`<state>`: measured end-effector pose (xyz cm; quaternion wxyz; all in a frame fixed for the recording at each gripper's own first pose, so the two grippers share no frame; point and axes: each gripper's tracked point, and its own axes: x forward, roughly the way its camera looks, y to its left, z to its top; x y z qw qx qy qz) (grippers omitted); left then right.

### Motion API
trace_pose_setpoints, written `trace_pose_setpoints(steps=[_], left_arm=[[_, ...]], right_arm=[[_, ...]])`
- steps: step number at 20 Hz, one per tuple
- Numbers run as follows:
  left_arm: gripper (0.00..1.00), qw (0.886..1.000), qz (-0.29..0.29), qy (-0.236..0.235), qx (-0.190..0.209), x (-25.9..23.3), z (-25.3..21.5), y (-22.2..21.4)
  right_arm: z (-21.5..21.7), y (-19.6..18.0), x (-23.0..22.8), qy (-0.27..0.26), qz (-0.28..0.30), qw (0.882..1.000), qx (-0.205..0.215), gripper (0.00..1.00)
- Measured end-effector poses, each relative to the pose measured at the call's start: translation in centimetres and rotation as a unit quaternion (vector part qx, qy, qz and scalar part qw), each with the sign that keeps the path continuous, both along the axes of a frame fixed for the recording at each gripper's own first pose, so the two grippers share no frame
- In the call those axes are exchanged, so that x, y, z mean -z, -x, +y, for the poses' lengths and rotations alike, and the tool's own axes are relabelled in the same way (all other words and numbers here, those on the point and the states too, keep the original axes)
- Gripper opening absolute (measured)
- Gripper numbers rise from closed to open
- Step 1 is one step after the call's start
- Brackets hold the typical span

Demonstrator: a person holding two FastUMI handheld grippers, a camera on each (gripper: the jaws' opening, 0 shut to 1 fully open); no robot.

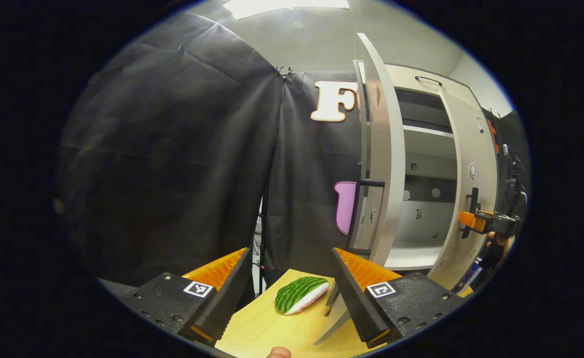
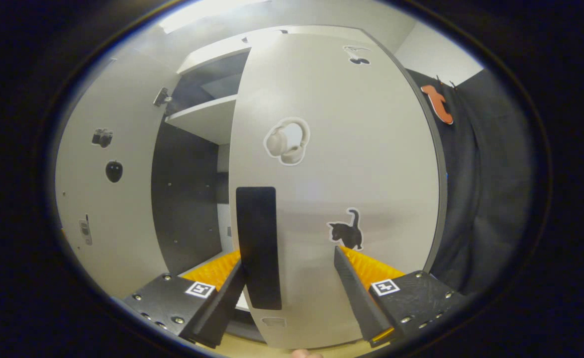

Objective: Grasp the bottle in the cabinet with the left hand and place it on the coaster, then close the right door with the right hand and the left door with the left hand.

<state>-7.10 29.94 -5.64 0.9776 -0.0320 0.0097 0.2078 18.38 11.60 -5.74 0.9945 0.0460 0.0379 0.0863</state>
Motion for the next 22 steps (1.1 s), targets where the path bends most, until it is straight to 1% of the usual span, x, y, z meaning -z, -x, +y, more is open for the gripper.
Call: trace_pose_setpoints(steps=[4, 5, 6, 7, 10, 12, 14, 16, 17, 19, 22], left_arm=[[0.96, 1.0, -0.003, -0.012, 0.018, -0.7, -0.2, -1.0], [0.93, 1.0, -0.003, -0.014, 0.026, -0.8, -0.5, -1.1], [1.0, 0.999, -0.003, -0.016, 0.034, -1.0, -0.8, -1.3], [0.94, 0.999, -0.003, -0.017, 0.042, -0.9, -1.2, -1.5], [0.93, 0.998, 0.001, -0.022, 0.058, -0.8, -1.9, -2.1], [0.93, 0.997, 0.001, -0.023, 0.07, -0.8, -2.6, -2.8], [0.92, 0.997, 0.004, -0.03, 0.073, -1.4, -2.4, -2.8], [0.91, 0.996, 0.003, -0.018, 0.09, -1.3, -3.0, -3.1], [0.95, 0.995, 0.004, -0.008, 0.101, -1.3, -3.4, -3.2], [0.94, 0.992, 0.002, 0.008, 0.122, -1.2, -4.4, -3.5], [0.94, 0.988, 0.0, 0.007, 0.157, -1.3, -6.4, -4.2]], right_arm=[[0.0, -0.1, 0.0, 0.0, 0.003, 1.0, 0.005, 0.97], [0.0, -0.1, 0.0, -0.001, 0.004, 1.0, 0.005, 0.98], [0.0, 0.0, 0.0, -0.002, 0.005, 1.0, 0.004, 0.98], [0.0, 0.1, 0.0, -0.004, 0.006, 1.0, 0.003, 0.99], [-0.2, 1.2, -0.8, -0.012, -0.009, 1.0, 0.001, 0.97], [-0.5, 2.2, -1.7, -0.006, -0.026, 1.0, 0.0, 0.98], [-0.9, 3.0, -2.1, 0.002, -0.035, 0.999, 0.004, 0.98], [-1.7, 3.8, -2.3, 0.002, -0.039, 0.999, 0.011, 0.98], [-2.1, 4.0, -2.2, 0.0, -0.037, 0.999, 0.014, 0.98], [-3.0, 4.4, -1.9, -0.005, -0.03, 0.999, 0.018, 0.98], [-4.3, 5.2, -1.6, -0.01, -0.022, 0.999, 0.028, 0.98]])
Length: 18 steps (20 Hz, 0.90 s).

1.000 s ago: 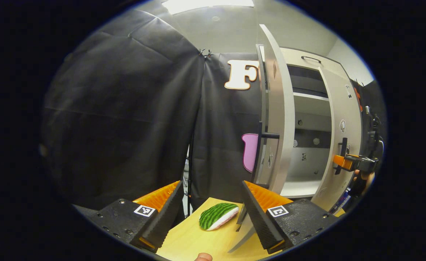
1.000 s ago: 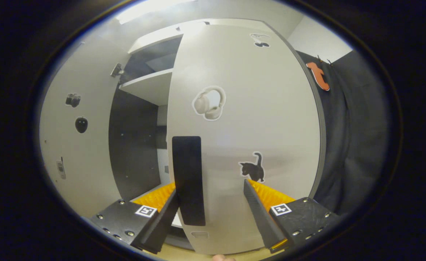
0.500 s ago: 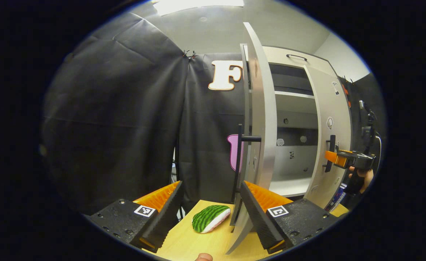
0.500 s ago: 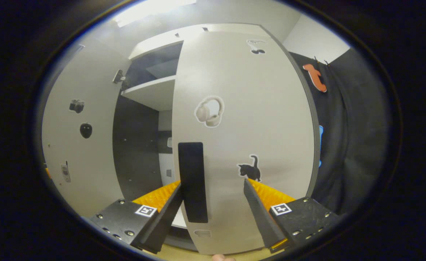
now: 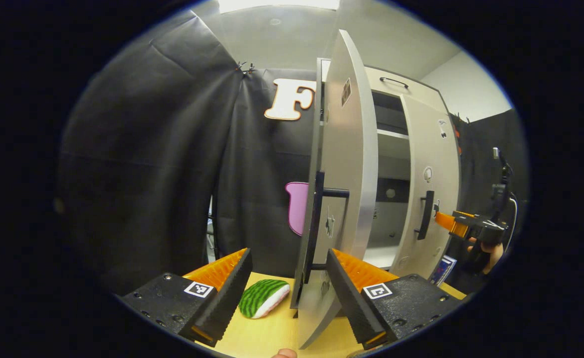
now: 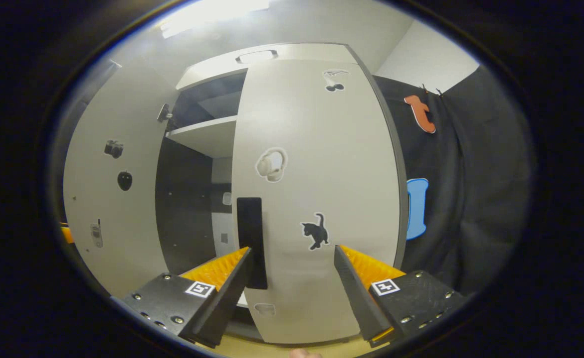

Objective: Grasp the bottle in the cabinet with the left hand and place it on the coaster, then close the right door with the right hand and the left door with the left hand.

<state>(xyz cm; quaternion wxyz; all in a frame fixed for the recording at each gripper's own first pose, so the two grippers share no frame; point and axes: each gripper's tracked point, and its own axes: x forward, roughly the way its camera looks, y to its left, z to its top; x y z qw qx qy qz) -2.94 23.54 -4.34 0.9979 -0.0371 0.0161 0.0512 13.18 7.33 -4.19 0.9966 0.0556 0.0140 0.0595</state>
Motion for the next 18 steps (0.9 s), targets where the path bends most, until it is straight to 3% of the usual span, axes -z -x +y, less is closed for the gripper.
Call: trace_pose_setpoints(steps=[6, 18], left_arm=[[0.94, 0.997, -0.004, -0.002, 0.077, 0.2, -5.3, -2.6], [0.94, 0.989, -0.018, 0.011, 0.146, 0.6, -12.0, -7.8]], right_arm=[[-2.7, 1.2, 0.6, -0.002, 0.015, 1.0, 0.02, 0.98], [-9.8, 3.3, 0.7, 0.005, 0.031, 0.996, 0.083, 0.98]])
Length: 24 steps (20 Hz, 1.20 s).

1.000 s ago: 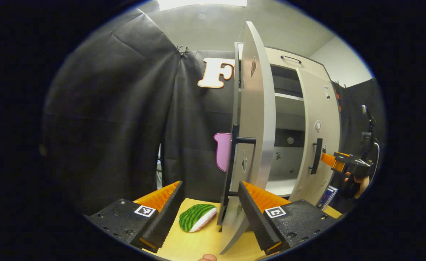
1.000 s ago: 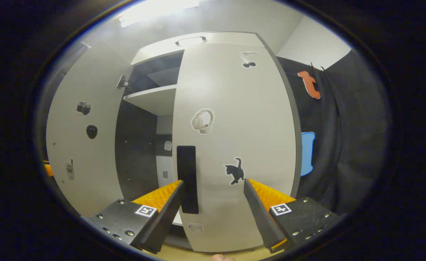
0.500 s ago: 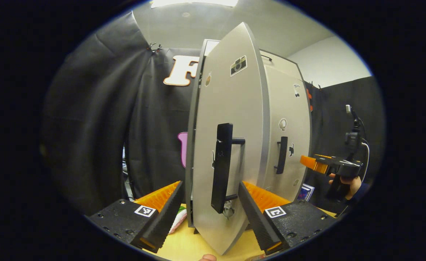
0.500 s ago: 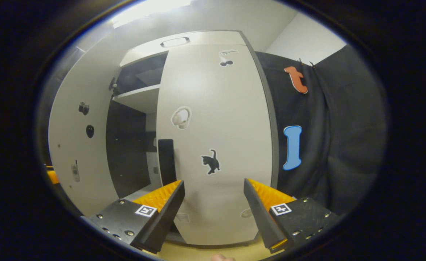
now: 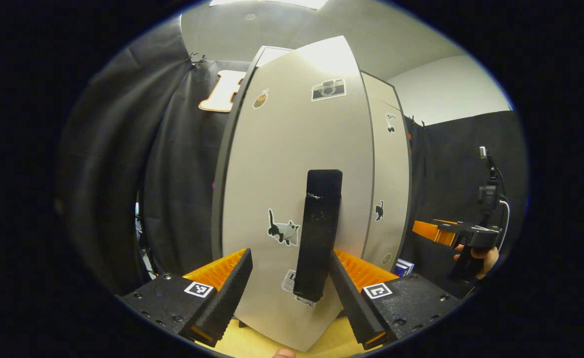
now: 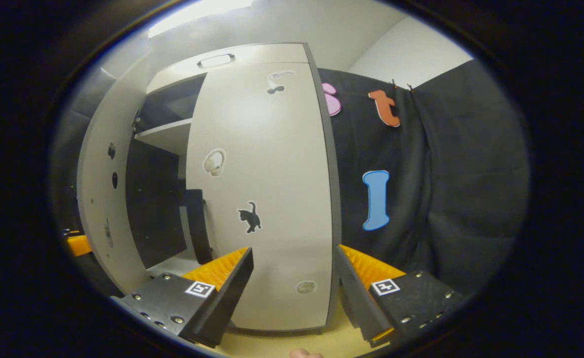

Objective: Grasp the bottle in the cabinet with the left hand and place it on the coaster, then close the right door with the right hand and the left door with the left hand.

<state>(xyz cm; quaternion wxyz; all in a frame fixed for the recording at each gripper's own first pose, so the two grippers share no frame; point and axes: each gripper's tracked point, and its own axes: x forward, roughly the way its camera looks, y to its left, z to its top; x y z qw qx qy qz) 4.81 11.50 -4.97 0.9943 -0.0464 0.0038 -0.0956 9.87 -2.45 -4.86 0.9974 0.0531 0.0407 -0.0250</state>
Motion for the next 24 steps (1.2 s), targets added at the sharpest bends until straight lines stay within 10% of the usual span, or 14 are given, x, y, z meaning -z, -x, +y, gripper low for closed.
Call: trace_pose_setpoints(steps=[24], left_arm=[[1.0, 0.999, 0.022, -0.005, 0.036, 0.9, -5.4, -6.1]], right_arm=[[-9.9, 3.6, 0.7, 0.013, 0.015, 0.994, 0.11, 0.97]])
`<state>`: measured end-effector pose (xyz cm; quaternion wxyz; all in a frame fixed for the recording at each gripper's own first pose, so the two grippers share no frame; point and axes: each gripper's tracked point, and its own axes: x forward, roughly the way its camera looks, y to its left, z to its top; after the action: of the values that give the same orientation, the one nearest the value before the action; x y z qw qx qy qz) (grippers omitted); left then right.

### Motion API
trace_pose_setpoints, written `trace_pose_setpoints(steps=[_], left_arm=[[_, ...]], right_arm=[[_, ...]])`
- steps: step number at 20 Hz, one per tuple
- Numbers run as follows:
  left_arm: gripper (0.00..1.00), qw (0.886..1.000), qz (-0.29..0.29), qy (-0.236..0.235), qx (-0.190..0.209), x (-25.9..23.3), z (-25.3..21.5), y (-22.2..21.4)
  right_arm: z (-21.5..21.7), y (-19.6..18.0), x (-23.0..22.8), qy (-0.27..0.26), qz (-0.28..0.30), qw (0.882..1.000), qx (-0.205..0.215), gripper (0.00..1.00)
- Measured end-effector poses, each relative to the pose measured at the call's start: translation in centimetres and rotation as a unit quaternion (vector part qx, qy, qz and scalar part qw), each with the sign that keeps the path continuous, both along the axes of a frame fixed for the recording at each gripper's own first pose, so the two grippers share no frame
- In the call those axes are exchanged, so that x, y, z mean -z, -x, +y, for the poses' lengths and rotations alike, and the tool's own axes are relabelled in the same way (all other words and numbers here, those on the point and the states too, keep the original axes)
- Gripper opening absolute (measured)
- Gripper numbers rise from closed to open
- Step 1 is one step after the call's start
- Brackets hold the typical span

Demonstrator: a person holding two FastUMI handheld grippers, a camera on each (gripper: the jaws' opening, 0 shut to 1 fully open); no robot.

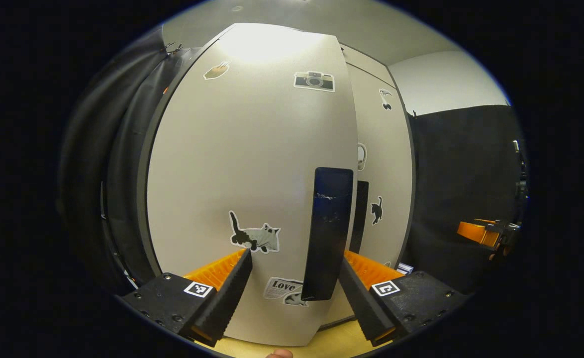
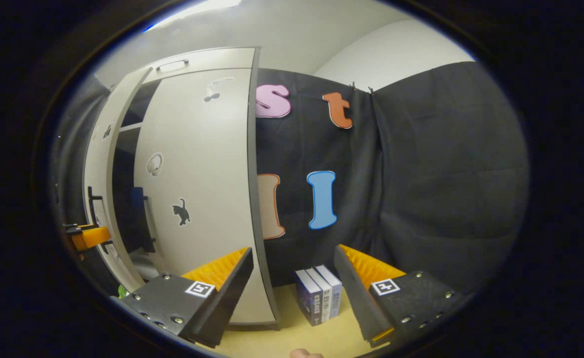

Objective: Grasp the bottle in the cabinet with the left hand and place it on the coaster, then close the right door with the right hand and the left door with the left hand.

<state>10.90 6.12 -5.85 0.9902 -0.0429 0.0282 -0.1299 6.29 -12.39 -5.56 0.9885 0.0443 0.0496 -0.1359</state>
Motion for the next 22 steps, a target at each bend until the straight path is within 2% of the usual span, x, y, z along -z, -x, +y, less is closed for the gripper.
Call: trace_pose_setpoints(steps=[8, 22], left_arm=[[1.0, 0.999, -0.003, -0.03, -0.019, 0.1, -0.3, 0.0], [1.0, 0.999, -0.007, -0.035, -0.031, 0.1, -0.5, 0.2]], right_arm=[[-2.7, 0.8, 0.6, -0.009, 0.001, 1.0, 0.013, 0.98], [-4.1, 1.1, 1.0, -0.012, 0.0, 1.0, 0.018, 0.98]])
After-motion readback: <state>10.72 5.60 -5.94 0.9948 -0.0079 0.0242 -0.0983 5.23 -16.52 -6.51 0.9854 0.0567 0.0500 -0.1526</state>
